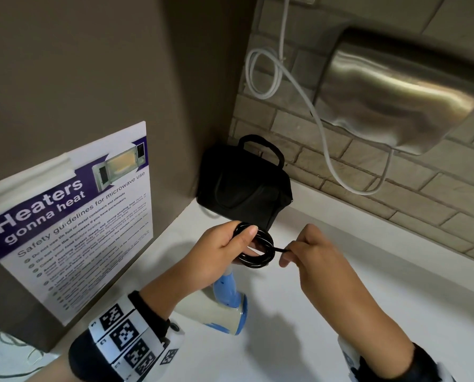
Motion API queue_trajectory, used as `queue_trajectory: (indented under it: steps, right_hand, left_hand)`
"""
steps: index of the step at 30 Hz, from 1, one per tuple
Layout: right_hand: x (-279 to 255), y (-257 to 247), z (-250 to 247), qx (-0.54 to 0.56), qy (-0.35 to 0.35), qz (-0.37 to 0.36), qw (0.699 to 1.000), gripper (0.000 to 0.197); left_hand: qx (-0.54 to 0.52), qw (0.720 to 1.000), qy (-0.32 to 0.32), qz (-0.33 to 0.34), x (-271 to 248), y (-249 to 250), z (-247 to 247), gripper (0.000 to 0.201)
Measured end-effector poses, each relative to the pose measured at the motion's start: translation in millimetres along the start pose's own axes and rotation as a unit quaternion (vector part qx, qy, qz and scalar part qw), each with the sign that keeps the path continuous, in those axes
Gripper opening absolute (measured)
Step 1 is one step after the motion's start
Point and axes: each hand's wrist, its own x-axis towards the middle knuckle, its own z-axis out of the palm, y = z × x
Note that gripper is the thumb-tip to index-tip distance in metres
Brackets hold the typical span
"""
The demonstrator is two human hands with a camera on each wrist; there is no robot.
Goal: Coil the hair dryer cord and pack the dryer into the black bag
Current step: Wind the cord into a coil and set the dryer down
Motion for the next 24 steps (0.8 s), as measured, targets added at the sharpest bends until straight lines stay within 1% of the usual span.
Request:
queue_trajectory:
  steps: [3,8,10,13,14,16,17,19,22,24]
  right_hand:
    - [9,16,15,0.011,0.070,0.016,0.997,0.035]
    - [22,27,44,0.003,0.141,0.006,0.990,0.036]
    - [28,30,54,0.031,0.141,0.012,0.989,0.034]
    - [33,33,65,0.109,0.123,0.024,0.986,0.032]
    - [33,34,67,0.139,0.119,0.019,0.983,0.031]
    - [32,34,65,0.194,0.133,0.017,0.972,0.031]
    - [32,34,62,0.225,0.140,0.030,0.964,0.028]
    - [33,33,57,0.317,0.142,0.082,0.934,0.025]
    - [32,26,54,0.489,0.131,0.149,0.849,0.027]
    - [31,19,53,0.572,0.093,0.172,0.796,0.028]
  left_hand:
    - [-0.010,1.000,0.007,-0.001,0,0,1,0.021]
    - [0.021,1.000,0.016,0.008,0,-3,2,0.024]
    - [0.025,0.999,0.021,0.010,0,-6,1,0.025]
    - [0.022,0.999,0.031,0.015,1,-7,1,0.024]
    - [0.019,0.999,0.034,0.015,1,-7,0,0.024]
    - [0.015,0.999,0.035,0.015,1,-7,-2,0.024]
    - [0.015,0.999,0.034,0.016,1,-7,-2,0.024]
    - [0.028,0.999,0.036,0.020,2,-7,-3,0.023]
    - [0.028,0.998,0.043,0.030,2,-7,-2,0.018]
    - [0.015,0.998,0.046,0.032,2,-7,-1,0.017]
